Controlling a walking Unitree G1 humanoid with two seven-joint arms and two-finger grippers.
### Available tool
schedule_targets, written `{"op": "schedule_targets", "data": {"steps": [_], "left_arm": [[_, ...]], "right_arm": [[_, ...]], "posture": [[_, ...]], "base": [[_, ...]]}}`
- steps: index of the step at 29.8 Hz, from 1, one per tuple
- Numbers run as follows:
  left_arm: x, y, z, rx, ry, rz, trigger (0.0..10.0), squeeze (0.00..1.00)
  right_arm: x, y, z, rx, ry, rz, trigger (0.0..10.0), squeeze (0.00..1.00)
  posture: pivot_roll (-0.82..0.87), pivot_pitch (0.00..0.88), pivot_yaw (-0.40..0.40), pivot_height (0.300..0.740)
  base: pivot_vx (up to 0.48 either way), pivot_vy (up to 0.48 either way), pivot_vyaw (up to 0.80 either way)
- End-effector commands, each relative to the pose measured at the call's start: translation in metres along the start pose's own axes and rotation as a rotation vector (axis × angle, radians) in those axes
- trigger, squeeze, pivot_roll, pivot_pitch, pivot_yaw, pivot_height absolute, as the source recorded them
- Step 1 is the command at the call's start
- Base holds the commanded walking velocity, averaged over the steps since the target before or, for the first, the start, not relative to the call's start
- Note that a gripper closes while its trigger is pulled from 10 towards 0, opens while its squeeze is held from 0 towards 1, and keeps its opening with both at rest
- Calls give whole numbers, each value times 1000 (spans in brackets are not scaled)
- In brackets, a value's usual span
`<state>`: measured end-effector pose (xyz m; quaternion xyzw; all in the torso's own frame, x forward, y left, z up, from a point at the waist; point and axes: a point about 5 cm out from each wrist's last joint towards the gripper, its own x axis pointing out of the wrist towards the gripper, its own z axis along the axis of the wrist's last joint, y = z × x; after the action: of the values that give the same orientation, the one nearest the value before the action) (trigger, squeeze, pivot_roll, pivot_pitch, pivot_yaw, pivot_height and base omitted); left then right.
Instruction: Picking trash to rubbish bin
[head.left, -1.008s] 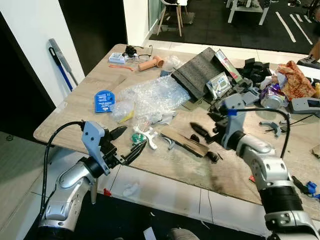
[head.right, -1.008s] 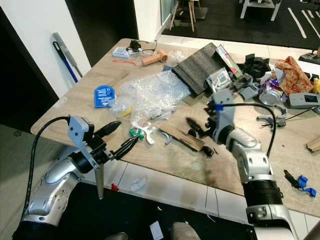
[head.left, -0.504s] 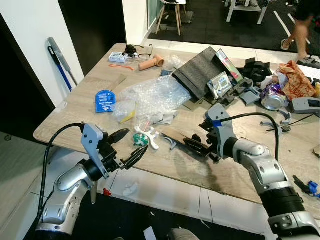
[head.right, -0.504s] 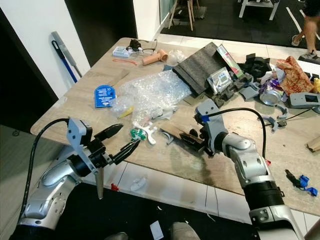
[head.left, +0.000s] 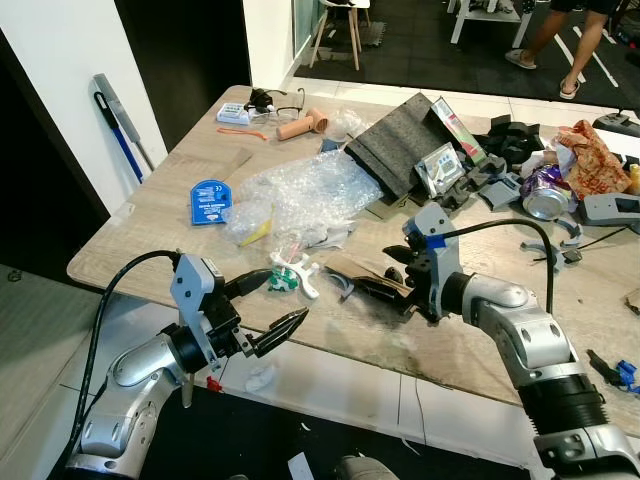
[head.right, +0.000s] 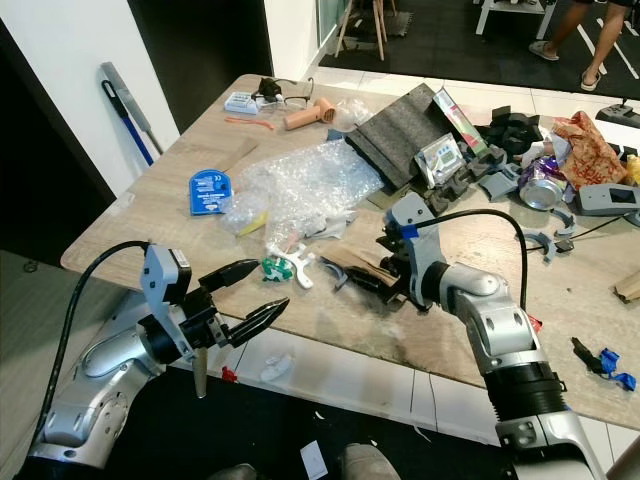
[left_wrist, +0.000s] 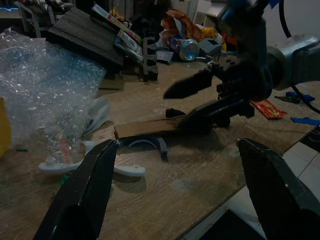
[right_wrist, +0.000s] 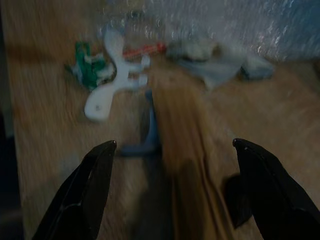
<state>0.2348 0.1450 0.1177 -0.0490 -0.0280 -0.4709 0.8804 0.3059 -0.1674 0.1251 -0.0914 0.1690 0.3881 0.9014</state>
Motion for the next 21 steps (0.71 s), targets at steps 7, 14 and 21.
{"op": "schedule_targets", "data": {"steps": [7,14,21], "left_arm": [[-2,-2,-1,-3,21,-14,10000,0],[-1,-1,-1,-9,18,-5,10000,0],[-1,0,-1,-7,20,-3,10000,0]], "right_arm": [[-5,3,-21,-100,194,24,10000,0],[-4,1,-22,-90,201,-3,10000,0],[-4,-8,-28,-40,234,-92,235,0]], "posture": [[-151,0,8,740],[-148,0,6,740],[-147,0,6,740]], "base": [[0,0,0],[0,0,0],[0,0,0]]}}
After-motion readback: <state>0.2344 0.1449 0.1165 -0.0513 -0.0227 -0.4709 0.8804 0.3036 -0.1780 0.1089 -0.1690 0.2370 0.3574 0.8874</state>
